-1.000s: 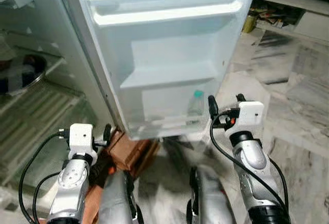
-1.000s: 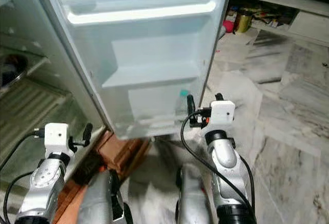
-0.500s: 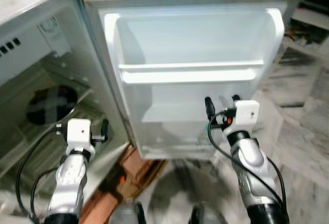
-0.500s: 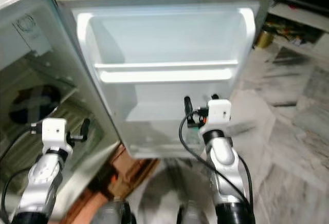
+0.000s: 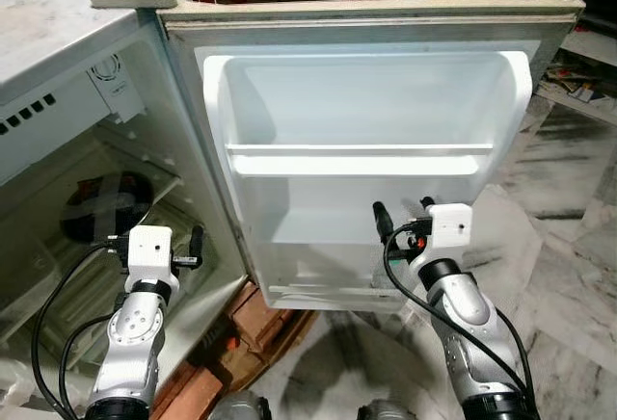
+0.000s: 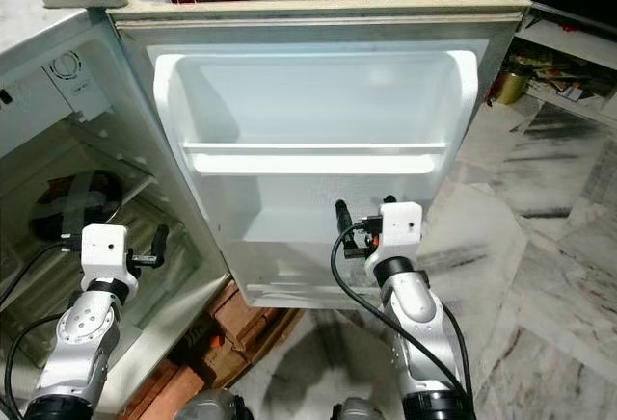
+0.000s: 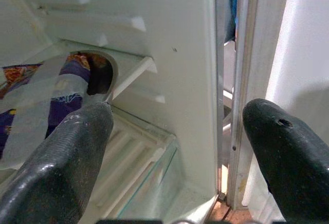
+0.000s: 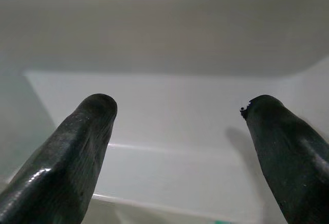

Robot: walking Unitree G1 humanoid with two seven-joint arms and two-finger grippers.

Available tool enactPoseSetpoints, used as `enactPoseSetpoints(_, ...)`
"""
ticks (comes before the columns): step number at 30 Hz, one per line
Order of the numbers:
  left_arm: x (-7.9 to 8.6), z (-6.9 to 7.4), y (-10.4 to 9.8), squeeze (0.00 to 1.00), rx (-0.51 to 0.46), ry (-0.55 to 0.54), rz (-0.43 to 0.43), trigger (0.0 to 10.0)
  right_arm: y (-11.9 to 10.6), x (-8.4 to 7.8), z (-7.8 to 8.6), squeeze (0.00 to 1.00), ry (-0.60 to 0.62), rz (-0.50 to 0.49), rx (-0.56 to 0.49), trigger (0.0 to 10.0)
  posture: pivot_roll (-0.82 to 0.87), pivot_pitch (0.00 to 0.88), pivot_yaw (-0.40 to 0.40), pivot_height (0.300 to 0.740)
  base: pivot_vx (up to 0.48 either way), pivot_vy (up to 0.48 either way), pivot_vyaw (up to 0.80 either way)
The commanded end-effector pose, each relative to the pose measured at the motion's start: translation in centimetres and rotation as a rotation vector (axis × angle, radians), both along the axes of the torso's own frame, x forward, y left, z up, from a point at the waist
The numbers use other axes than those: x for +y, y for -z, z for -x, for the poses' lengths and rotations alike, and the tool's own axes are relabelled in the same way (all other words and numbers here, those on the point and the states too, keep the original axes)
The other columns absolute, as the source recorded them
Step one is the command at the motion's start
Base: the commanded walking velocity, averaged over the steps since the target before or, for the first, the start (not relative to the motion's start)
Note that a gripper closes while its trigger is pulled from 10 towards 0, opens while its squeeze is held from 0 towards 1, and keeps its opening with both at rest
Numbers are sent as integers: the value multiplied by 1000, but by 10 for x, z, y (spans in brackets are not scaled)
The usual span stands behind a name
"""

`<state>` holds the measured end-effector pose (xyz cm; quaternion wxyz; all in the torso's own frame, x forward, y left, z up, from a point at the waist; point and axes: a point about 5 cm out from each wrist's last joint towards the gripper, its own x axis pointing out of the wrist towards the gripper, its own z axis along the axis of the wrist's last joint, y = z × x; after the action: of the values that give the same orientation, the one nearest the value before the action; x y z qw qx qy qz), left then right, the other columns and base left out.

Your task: Restocking fridge

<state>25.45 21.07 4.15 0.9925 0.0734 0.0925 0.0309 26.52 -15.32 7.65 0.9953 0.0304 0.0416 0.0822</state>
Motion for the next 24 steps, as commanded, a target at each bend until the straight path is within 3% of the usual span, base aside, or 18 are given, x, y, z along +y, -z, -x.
enactPoseSetpoints(1,1,-1,1,0,13,-6,-11,10000,4,0,1,0,-9,-4,29,10000,-71,9,30,740,-240,0,0)
enactPoseSetpoints(10,-2,-2,2,0,15,-3,-12,10000,4,1,2,0,-36,21,28,10000,-75,8,30,740,-162,-85,0)
enactPoseSetpoints(24,-2,-4,3,0,18,11,-33,10000,1,4,0,0,-43,11,11,10000,-77,7,31,740,0,-384,0)
